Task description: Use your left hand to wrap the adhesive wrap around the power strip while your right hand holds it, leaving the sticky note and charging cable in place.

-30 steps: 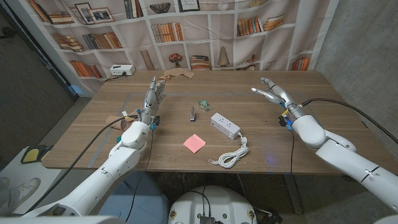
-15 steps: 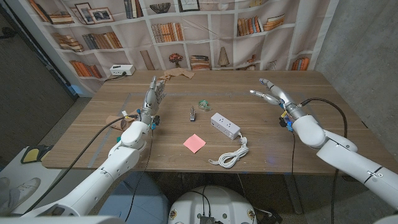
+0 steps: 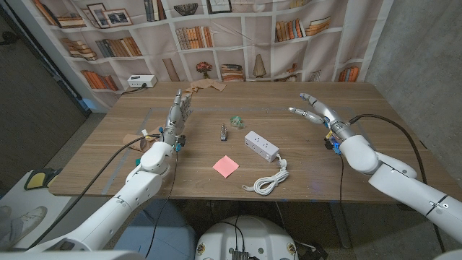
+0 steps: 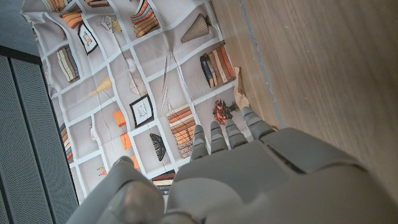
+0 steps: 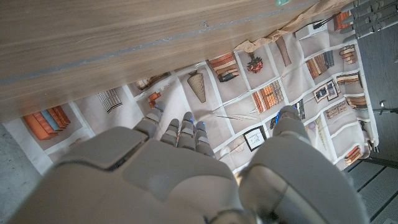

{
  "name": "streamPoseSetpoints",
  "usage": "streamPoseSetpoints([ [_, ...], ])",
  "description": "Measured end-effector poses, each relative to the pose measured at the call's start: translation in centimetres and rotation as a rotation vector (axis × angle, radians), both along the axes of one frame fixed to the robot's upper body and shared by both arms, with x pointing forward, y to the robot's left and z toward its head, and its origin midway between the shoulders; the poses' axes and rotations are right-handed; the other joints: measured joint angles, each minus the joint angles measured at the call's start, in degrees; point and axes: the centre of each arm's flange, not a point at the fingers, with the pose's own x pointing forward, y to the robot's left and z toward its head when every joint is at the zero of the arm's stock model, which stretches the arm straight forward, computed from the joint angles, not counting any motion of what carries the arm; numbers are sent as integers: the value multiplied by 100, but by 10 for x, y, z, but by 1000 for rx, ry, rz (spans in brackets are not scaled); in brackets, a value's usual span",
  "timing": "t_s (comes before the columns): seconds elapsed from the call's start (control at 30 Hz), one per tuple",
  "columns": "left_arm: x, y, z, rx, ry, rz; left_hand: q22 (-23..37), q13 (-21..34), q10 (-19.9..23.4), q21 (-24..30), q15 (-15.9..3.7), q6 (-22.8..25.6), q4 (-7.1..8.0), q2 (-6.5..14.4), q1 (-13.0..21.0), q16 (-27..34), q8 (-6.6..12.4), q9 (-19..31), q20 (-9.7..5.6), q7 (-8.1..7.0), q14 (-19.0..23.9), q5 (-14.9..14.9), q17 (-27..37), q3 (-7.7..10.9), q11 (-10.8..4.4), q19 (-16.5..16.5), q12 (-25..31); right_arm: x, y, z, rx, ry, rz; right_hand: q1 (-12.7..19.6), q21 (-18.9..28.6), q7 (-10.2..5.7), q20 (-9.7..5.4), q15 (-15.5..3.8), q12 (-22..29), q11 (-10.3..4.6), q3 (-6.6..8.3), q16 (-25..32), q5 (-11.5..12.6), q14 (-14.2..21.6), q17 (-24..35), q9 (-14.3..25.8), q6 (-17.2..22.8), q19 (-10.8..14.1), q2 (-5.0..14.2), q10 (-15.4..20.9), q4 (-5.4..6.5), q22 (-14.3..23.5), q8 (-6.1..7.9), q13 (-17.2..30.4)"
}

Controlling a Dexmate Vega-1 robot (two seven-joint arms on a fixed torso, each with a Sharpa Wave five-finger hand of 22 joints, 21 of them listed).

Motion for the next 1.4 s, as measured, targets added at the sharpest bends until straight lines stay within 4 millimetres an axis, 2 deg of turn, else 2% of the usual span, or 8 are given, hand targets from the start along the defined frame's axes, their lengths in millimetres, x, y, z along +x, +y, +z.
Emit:
streamPoseSetpoints([
  [0.67, -3, 2, 1, -5, -11, 2, 0, 0, 0, 0, 0, 0, -24, 24, 24, 0, 0, 0, 0, 0, 0, 0, 0, -24, 0, 0, 0, -9, 8, -3, -55, -1, -23, 0, 0, -1, 33, -1, 0, -31, 0, 0, 0, 0, -1, -1, -1, 33, 0, 31, 0, 0, 0, -1],
  [1.4, -2, 3, -1, -14, -15, 3, 0, 0, -1, 0, 0, 0, -24, 24, 24, 0, 0, 0, 0, 0, 0, -44, 0, -24, 0, 0, 0, -18, 20, -11, -95, -1, -35, 0, 0, 9, 32, -1, 0, 0, 0, 0, 0, 1, -2, -2, 53, 32, 0, 61, 0, -1, 0, -1],
])
